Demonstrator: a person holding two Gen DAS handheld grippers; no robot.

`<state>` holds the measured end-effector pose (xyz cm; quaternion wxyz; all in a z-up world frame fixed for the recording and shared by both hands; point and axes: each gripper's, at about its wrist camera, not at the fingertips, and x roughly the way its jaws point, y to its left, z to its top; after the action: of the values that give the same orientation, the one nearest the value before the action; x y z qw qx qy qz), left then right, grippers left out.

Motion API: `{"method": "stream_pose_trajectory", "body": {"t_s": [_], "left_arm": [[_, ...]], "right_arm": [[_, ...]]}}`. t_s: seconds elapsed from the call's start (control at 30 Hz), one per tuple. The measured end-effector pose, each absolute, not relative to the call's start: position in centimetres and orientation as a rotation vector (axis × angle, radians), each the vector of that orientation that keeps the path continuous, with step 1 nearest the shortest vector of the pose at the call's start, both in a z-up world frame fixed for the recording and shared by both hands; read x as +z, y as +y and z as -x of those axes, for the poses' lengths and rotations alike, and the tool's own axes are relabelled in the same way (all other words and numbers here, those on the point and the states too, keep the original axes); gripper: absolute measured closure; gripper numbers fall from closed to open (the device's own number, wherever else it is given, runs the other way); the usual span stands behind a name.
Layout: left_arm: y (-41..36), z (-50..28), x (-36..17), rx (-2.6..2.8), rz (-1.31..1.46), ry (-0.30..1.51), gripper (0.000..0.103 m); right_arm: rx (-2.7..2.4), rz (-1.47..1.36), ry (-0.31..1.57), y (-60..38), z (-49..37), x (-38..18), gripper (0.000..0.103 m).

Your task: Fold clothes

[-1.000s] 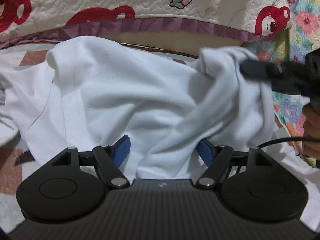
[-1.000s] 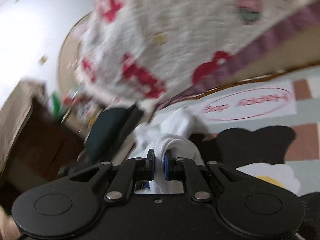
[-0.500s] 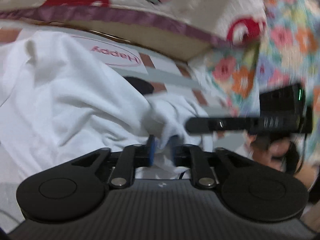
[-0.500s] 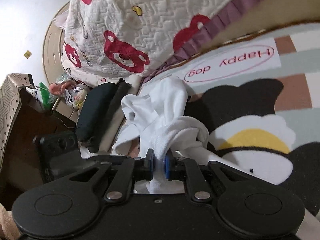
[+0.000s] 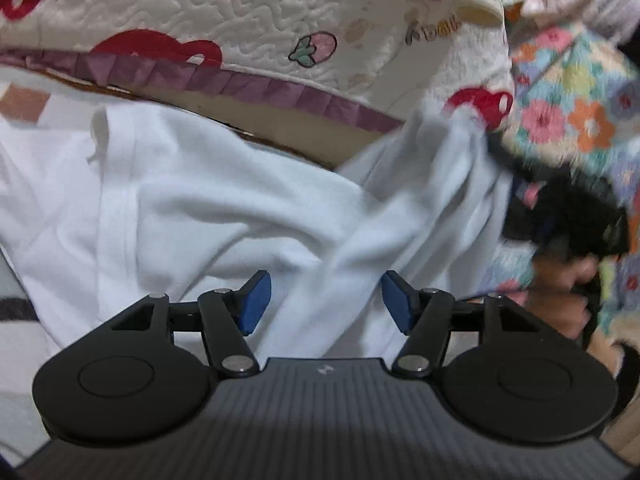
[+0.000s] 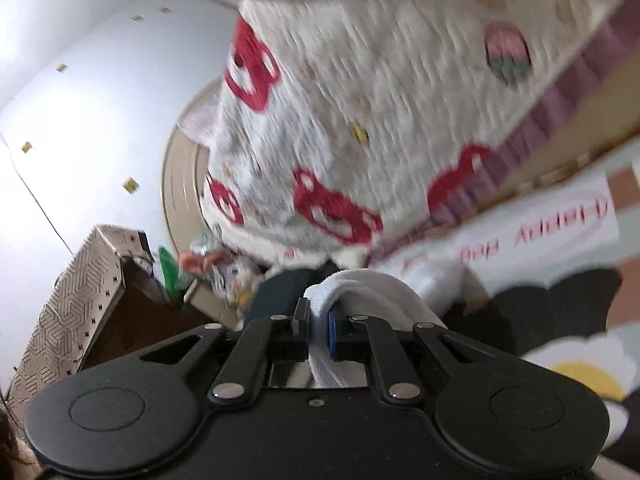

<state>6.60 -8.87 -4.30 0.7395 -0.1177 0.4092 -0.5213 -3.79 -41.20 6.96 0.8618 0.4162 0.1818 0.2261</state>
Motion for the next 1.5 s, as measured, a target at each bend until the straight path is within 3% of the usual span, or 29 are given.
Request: {"method": "stream_pose_trajectory", "body": {"t_s": [0.2, 0.4, 0.57, 0.63, 0.67, 0.7, 0.87, 1.07, 1.13, 1.17, 1.2, 1.23, 1.27, 1.33, 1.5], "left_arm": [[-9.1, -6.4, -4.8, -1.141, 0.226, 0.921, 0.042], [-8.5, -6.9, -4.4, -1.086, 0.201, 0.904, 0.042], [-8.5, -7.8, -5.8, -1.06, 0.254, 0.986, 0.042], [-8.9, -7.7, -6.2, -1.066, 0.236, 1.0, 0.042], [-9.2, -7.5, -6.4, -1.074, 0.224, 1.007, 0.042], [-9.5, -7.3, -6.6, -1.085, 0.21, 1.013, 0.042], [-12.4, -4.4, -7.5, -1.159, -0.103, 0.977, 0.042], [-14.3, -2.5, -9.2, -1.164, -0.288, 0.953, 0.04], [-14.6, -2.2, -9.5, -1.155, -0.334, 0.916, 0.045], [-14.7, -2.2, -9.6, -1.146, -0.344, 0.902, 0.063], [-14.7, -2.3, -9.6, -1.136, -0.351, 0.893, 0.076], [-14.6, -2.4, -9.5, -1.128, -0.346, 0.884, 0.091], [-14.5, -2.5, -9.4, -1.121, -0.335, 0.875, 0.094], [-14.1, -2.3, -8.4, -1.125, -0.323, 0.841, 0.098], [-14.2, -0.3, -5.9, -1.113, -0.327, 0.717, 0.096]], "right_arm": [[0.461, -0.745, 0.265, -42.0, 5.0, 11.0, 0.091], [0.415, -0.548, 0.786, -38.6, 4.4, 4.5, 0.09], [0.356, -0.311, 1.14, -36.4, 4.3, 0.1, 0.082], [0.358, -0.322, 1.134, -37.1, 4.3, 0.7, 0.065], [0.351, -0.339, 1.117, -37.7, 4.2, 1.2, 0.052], [0.339, -0.362, 1.092, -38.4, 4.1, 1.8, 0.048], [0.254, -0.506, 1.003, -41.5, 2.1, 3.2, 0.047], [0.104, -0.834, 1.037, -44.3, -1.4, -2.6, 0.044], [0.073, -0.885, 1.055, -44.4, -2.2, -4.7, 0.044], [0.062, -0.883, 1.059, -44.1, -2.7, -5.5, 0.044], [0.063, -0.849, 1.046, -43.5, -3.0, -6.0, 0.053], [0.07, -0.807, 1.026, -43.0, -3.2, -6.2, 0.069], [0.077, -0.753, 0.983, -42.7, -3.1, -5.6, 0.092], [0.09, -0.633, 0.871, -42.3, -2.6, -3.5, 0.094], [0.02, -0.281, 0.696, -43.0, -1.2, 2.5, 0.096]]}}
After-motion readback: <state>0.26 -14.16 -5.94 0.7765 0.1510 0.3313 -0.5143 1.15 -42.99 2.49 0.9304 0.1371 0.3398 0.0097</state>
